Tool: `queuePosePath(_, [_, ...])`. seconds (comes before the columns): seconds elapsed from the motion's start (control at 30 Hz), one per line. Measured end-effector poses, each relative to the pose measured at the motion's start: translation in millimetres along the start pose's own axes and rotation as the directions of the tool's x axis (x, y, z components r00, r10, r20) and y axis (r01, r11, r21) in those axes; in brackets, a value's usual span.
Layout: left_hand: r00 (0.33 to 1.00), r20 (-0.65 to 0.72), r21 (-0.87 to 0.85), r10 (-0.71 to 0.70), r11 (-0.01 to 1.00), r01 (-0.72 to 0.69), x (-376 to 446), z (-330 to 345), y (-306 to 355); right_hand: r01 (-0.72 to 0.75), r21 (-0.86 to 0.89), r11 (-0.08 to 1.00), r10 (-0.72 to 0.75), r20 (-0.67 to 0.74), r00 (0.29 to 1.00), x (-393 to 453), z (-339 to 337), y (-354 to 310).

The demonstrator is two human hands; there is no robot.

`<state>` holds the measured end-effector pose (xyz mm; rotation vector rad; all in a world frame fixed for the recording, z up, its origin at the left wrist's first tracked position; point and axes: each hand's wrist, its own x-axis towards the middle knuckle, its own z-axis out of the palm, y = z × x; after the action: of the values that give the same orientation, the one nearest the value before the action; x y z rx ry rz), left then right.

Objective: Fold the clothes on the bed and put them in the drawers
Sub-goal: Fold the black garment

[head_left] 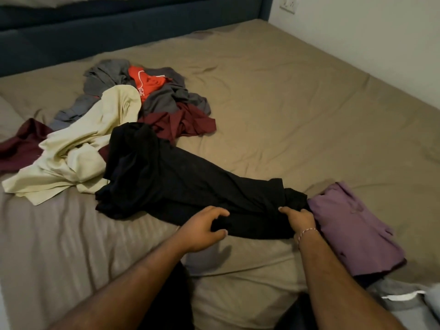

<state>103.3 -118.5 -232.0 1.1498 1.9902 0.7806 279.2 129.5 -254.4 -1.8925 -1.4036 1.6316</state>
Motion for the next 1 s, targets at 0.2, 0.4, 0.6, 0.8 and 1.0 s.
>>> queuePosePath(0.2, [0.927, 0.148, -0.787, -0.345, 0.526, 0.321, 40.4, 0.0, 29.6, 0.301, 0.115, 0.947, -0.321, 0.255, 0.912, -45.9, 60.3, -25.1])
queuePosePath(0.4, [0.799, -0.051, -0.969, -0.599, 0.225, 0.107, 55.1, -17.4, 5.7, 0.414, 0.002, 0.910, -0.405, 0.213, 0.889, -59.7, 103.0, -24.8])
queuePosePath(0.6, [0.673, -0.567, -0.431, -0.476, 0.867, 0.250, 39.5, -11.5, -25.4, 0.017, 0.009, 1.000, -0.018, 0.210, 0.978, -41.1, 112.4, 8.3])
queuePosePath(0.8, [0.951, -0.298, 0.291, -0.078, 0.942, 0.168, 23.9, -3.3, -26.9, 0.003, 0.239, 0.971, -0.062, 0.242, 0.968, -59.0, 113.4, 13.6])
queuePosePath(1.0, [0.981, 0.067, 0.391, -0.183, 0.909, 0.143, 34.2, 11.8, -4.0, 0.002, 0.420, 0.908, -0.079, 0.166, 0.983, -65.2, 12.6, 27.9])
